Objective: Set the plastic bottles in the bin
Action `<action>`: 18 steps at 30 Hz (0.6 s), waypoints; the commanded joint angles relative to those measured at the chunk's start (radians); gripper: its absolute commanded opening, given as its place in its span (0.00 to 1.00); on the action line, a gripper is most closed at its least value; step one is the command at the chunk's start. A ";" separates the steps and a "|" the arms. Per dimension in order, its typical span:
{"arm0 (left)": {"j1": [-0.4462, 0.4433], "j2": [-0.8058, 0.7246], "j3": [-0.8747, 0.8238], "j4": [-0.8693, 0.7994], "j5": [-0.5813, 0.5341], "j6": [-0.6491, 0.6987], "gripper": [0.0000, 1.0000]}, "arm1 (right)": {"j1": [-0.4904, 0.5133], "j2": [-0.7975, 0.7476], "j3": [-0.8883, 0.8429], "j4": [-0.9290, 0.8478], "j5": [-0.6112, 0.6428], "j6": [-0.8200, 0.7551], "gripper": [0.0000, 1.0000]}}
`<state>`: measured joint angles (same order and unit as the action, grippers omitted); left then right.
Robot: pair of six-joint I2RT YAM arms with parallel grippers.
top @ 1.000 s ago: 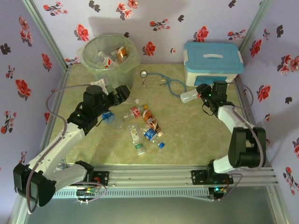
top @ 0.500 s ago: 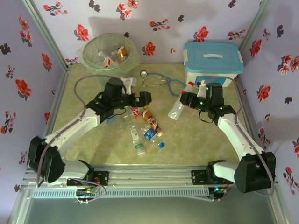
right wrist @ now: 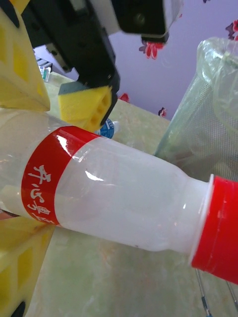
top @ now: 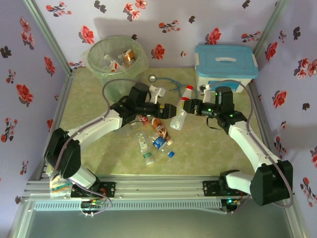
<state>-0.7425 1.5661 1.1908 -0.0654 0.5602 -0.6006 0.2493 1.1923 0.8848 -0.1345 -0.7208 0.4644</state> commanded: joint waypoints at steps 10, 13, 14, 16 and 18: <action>-0.022 0.097 0.046 0.126 0.066 -0.051 0.82 | 0.035 0.030 0.002 0.129 -0.067 0.059 0.54; -0.023 0.116 0.061 0.124 0.069 -0.046 0.73 | 0.035 0.038 0.006 0.134 -0.062 0.064 0.54; -0.023 0.118 0.060 0.127 0.068 -0.047 0.68 | 0.035 0.040 0.006 0.138 -0.059 0.067 0.54; -0.023 0.120 0.055 0.127 0.073 -0.051 0.61 | 0.035 0.040 0.005 0.146 -0.053 0.075 0.54; -0.023 0.116 0.046 0.138 0.075 -0.055 0.56 | 0.035 0.042 0.001 0.166 -0.049 0.086 0.54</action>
<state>-0.7639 1.6711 1.2186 0.0319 0.6273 -0.6506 0.2760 1.2377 0.8845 -0.0227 -0.7559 0.5236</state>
